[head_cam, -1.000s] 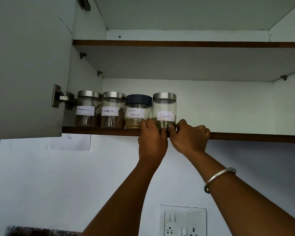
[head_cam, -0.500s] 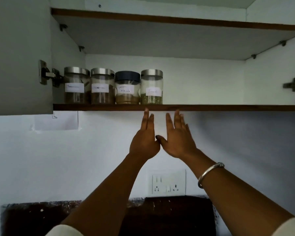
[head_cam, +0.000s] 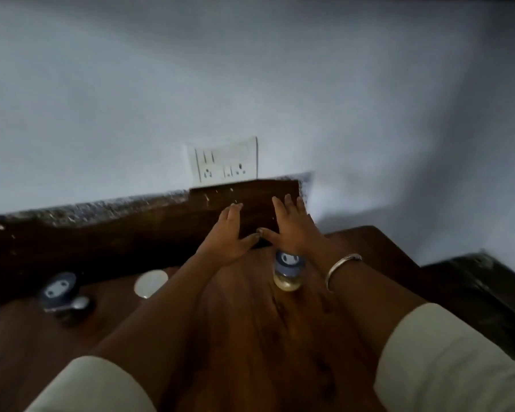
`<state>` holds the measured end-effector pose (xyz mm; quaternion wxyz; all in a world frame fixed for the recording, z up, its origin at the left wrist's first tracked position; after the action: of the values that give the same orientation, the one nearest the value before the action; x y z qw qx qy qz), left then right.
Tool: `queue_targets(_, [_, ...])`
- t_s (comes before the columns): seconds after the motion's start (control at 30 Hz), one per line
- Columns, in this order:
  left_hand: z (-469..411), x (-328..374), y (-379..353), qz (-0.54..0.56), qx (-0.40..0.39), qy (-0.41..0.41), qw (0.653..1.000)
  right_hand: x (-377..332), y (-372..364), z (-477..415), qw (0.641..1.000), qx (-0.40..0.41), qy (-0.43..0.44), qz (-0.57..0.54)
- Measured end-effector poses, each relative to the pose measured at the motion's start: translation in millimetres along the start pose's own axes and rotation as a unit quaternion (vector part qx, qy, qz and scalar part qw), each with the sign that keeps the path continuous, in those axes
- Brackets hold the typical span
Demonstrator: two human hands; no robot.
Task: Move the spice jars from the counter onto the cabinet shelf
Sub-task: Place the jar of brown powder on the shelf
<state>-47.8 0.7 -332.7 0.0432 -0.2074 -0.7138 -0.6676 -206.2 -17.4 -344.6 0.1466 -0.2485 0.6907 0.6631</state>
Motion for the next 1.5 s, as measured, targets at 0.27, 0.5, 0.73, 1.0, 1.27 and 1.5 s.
queue_targets(0.27, [-23.1,34.8,-120.4,-0.005,-0.105,0.037,0.994,127.4,-72.4,-14.6,0.992,-0.124,-0.009,0.025])
queue_targets(0.5, [-32.8,26.4,-192.1,0.026,-0.125,0.104,0.986,171.5,-111.4,-21.8,0.992,-0.125,0.008,0.001])
queue_targets(0.73, [-44.2,20.9,-225.2,0.117,-0.135,0.174,0.968,179.3,-132.1,-32.7,0.996,-0.079,0.003,-0.035])
queue_targets(1.0, [-45.4,21.0,-228.0,0.134,-0.108,0.170,0.970,176.5,-132.7,-28.0,0.992,-0.003,-0.014,-0.128])
queue_targets(1.27, [-31.5,30.6,-208.6,0.164,-0.078,0.119,0.976,153.7,-86.5,6.3,0.962,0.035,-0.111,-0.246])
queue_targets(1.5, [-7.9,34.8,-160.6,0.201,-0.024,0.056,0.978,108.6,-71.5,34.9,0.943,0.133,-0.113,-0.285])
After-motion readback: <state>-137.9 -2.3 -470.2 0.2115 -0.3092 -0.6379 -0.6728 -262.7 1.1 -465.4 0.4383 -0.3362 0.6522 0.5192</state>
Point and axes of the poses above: each hand's wrist, its own z-axis away from the middle knuckle, its own y-axis out of the back of the hand, x = y × z, the point moved 2 cm from there along -z, towards the middle knuckle, and after that the axes turned 15 degrees about -z, right-handed, at the moved point
